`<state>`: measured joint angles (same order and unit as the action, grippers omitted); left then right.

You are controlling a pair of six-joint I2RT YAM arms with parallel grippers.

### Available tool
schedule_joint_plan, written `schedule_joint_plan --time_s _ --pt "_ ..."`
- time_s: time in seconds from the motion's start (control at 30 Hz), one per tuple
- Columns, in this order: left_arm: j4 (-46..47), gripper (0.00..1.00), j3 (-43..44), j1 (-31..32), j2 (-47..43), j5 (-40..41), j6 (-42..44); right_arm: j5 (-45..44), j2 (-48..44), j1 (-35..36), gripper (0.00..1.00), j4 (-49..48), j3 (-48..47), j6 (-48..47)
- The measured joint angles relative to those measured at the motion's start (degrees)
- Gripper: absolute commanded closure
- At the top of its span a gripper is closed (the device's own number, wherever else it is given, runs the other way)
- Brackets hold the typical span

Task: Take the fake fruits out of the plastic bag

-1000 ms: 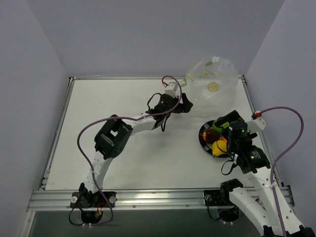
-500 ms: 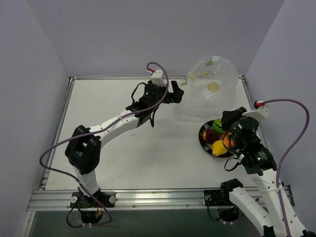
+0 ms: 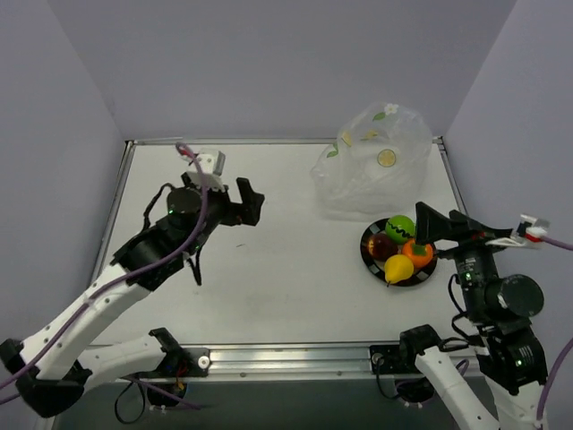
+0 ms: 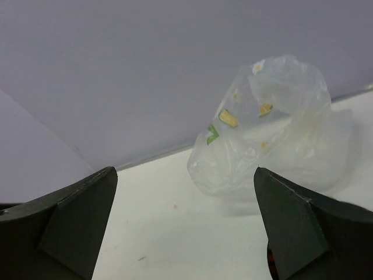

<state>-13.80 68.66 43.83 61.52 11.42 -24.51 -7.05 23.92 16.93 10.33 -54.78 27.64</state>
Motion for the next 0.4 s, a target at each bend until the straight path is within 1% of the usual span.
schedule_joint_plan --time_s 0.1,0.27,0.33,0.4 --pt "-6.75 0.06 -1.31 0.2 -8.98 2.99 0.13 -0.28 -4.11 0.04 0.0 -0.31 -1.86 -1.38" --pt "-10.36 0.06 -5.6 0.17 -21.4 6.62 2.25 -0.9 -6.54 0.04 0.0 -0.94 -2.1 -1.99" --pt "-10.54 0.06 -5.79 0.17 -23.52 7.06 3.41 -0.98 -6.12 0.04 0.0 -0.68 -1.51 -1.92" --pt "-10.69 0.06 -5.55 0.17 -22.97 6.91 4.59 -1.07 -5.09 0.04 0.0 -0.24 -1.42 -1.97"
